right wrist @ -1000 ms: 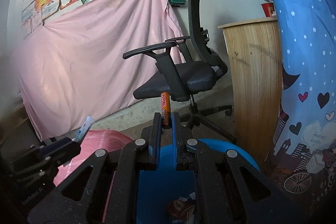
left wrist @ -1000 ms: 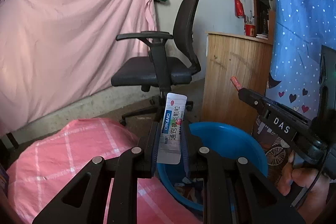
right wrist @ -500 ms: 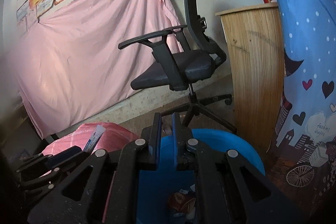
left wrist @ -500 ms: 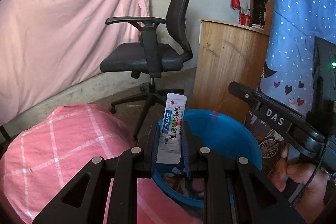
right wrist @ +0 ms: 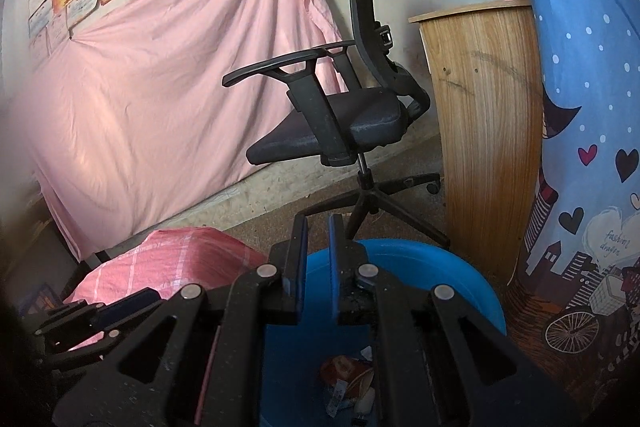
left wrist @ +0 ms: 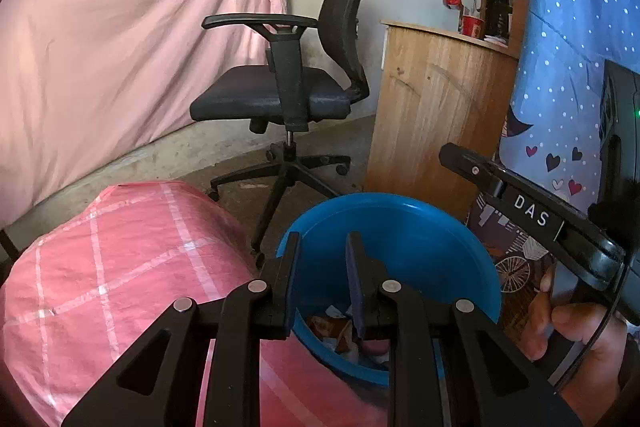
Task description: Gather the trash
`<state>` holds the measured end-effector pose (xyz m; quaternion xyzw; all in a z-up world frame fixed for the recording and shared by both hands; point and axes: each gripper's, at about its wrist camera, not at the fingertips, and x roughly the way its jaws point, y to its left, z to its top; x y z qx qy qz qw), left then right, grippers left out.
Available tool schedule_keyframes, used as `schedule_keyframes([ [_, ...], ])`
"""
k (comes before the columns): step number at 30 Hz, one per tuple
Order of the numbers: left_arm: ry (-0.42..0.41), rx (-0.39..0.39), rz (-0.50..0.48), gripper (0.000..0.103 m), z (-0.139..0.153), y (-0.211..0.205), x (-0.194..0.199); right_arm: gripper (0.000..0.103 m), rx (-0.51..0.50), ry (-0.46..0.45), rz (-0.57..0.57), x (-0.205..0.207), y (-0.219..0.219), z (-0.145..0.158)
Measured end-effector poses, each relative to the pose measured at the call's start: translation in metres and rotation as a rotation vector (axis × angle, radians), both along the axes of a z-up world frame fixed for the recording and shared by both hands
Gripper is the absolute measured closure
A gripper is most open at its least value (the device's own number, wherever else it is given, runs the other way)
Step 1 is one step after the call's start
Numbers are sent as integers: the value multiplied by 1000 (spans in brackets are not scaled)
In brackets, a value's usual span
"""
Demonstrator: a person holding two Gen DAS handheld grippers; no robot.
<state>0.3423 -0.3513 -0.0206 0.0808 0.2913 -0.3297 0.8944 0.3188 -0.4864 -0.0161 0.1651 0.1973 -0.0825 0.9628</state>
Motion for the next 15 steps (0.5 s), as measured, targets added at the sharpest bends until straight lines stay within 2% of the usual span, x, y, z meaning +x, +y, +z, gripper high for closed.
schedule_keyframes([
  [15, -32, -42, 85, 83, 25, 44, -10, 65, -29, -15, 7, -15, 15, 11],
])
